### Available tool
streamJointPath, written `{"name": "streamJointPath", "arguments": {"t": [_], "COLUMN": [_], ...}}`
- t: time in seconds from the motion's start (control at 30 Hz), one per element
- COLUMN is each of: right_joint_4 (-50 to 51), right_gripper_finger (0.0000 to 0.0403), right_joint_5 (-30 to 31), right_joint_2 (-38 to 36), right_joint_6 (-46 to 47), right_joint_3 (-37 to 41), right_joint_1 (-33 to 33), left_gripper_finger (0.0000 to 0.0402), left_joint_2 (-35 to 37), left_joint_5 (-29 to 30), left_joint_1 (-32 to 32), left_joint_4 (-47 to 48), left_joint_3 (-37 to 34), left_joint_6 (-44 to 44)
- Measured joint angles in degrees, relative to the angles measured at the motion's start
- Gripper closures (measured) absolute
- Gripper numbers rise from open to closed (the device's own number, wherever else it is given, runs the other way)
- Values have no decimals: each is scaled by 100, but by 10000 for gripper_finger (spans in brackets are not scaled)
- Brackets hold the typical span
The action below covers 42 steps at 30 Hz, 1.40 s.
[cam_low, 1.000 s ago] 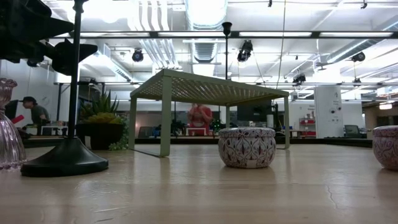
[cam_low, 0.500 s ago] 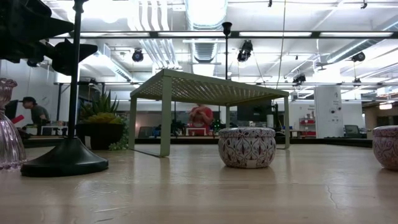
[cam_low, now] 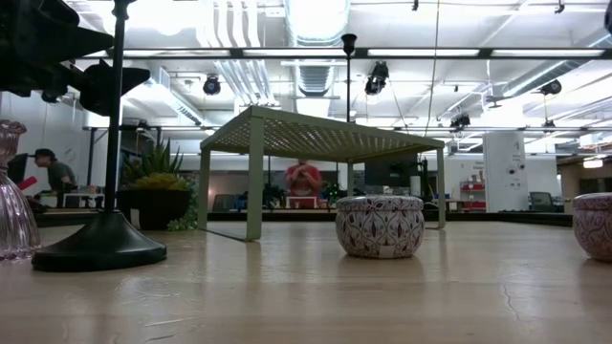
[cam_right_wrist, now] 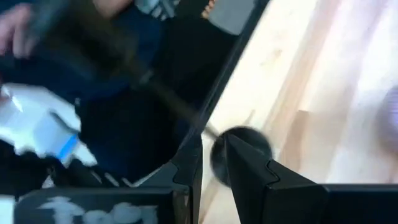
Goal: Pick & Place candle stick holders
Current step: Put the bottom right black candle holder on the shelf aligned with the other black candle holder
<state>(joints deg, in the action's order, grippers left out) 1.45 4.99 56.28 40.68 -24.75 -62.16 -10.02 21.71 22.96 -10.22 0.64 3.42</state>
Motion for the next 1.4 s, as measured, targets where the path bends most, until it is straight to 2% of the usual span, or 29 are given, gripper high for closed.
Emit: {"name": "streamJointPath", "arguments": {"t": [0.17,0.27,0.37,0.53,0.73,0.9,1.07,1.4], "right_joint_4": [-188,-516,-806,-791,-835,-1028,-1095,-1417], "right_gripper_finger": [339,339,334,303,262,243,245,278], "right_joint_5": [289,306,605,1105,1152,1152,1186,1325], "right_joint_2": [335,442,538,725,805,834,834,949], "right_joint_6": [337,347,281,56,-77,-220,-416,-891], "right_joint_3": [-9,-19,-41,-106,-158,-208,-214,-214], "right_joint_1": [-282,-372,-477,-554,-560,-560,-558,-543], "left_gripper_finger": [67,67,67,67,67,67,67,67], "left_joint_2": [0,0,2,0,0,0,0,0], "left_joint_5": [0,0,0,0,0,0,0,0], "left_joint_1": [1,1,2,0,1,0,2,2], "left_joint_4": [1,2,0,0,0,0,0,1], "left_joint_3": [-1,-2,0,0,-1,0,-1,-2], "left_joint_6": [0,0,2,1,1,2,1,0]}}
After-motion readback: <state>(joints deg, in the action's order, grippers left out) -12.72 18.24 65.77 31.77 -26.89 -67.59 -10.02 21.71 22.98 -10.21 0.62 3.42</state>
